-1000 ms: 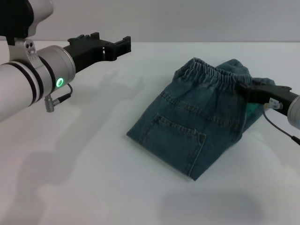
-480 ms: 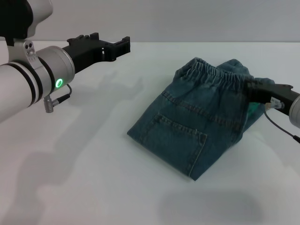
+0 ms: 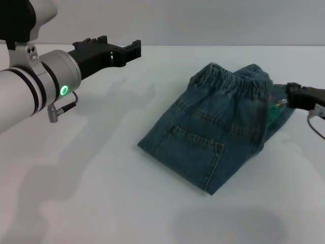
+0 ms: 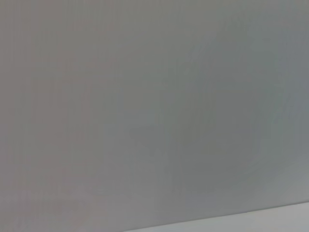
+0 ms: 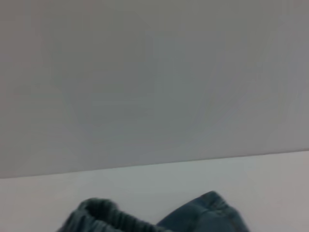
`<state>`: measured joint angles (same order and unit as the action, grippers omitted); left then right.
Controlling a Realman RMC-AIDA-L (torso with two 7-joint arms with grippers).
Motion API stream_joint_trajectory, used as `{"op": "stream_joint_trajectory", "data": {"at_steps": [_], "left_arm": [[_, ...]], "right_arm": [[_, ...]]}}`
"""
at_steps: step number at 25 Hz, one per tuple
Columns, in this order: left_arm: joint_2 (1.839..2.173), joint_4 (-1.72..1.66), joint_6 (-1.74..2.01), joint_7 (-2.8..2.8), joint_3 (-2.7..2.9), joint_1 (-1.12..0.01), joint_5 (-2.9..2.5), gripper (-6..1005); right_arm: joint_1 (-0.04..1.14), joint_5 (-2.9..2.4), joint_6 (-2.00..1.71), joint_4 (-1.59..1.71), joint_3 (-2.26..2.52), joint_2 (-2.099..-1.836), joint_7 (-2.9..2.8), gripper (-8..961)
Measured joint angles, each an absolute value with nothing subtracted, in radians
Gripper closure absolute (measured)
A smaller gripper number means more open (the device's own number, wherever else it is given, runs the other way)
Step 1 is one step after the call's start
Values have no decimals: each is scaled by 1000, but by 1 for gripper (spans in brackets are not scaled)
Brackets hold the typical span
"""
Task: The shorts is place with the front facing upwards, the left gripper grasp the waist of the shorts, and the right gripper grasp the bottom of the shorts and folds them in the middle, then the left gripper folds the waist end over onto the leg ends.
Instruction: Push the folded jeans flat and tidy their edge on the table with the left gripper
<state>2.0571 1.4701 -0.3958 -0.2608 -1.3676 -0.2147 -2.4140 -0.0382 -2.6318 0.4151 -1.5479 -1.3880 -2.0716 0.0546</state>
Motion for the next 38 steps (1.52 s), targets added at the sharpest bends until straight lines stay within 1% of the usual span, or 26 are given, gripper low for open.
{"op": "stream_joint_trajectory", "data": {"at_steps": [7,14,20,26,29,34,38], "left_arm": [[2057,1468,-396,-261,-1356,-219,-2412,156],[2057,1465,-396,-261,-1349,-225,-2411,156],[2057,1466,-397,-261,-1344,-229,-2410,157],[2058,1466,-397,-261,-1343,-230,-2409,157],[2059,1466,-404,-261,-1341,-236,-2408,157],[2059,1467,-407,-261,-1340,-236,-2408,157],[2059,1468,-407,-261,-1334,-237,-2408,157]], "right_arm": [[-52,-2634,421,-1569,-1412,-2072,55,870],[5,-2636,496,-1554,-1407,-2070,55,827],[6,-2640,546,-1598,-1395,-2069,56,791],[-8,-2653,558,-1628,-1397,-2072,57,593],[-9,-2653,558,-1619,-1403,-2072,57,357],[1,-2653,556,-1584,-1416,-2072,57,282],[21,-2651,550,-1554,-1416,-2072,56,282]]}}
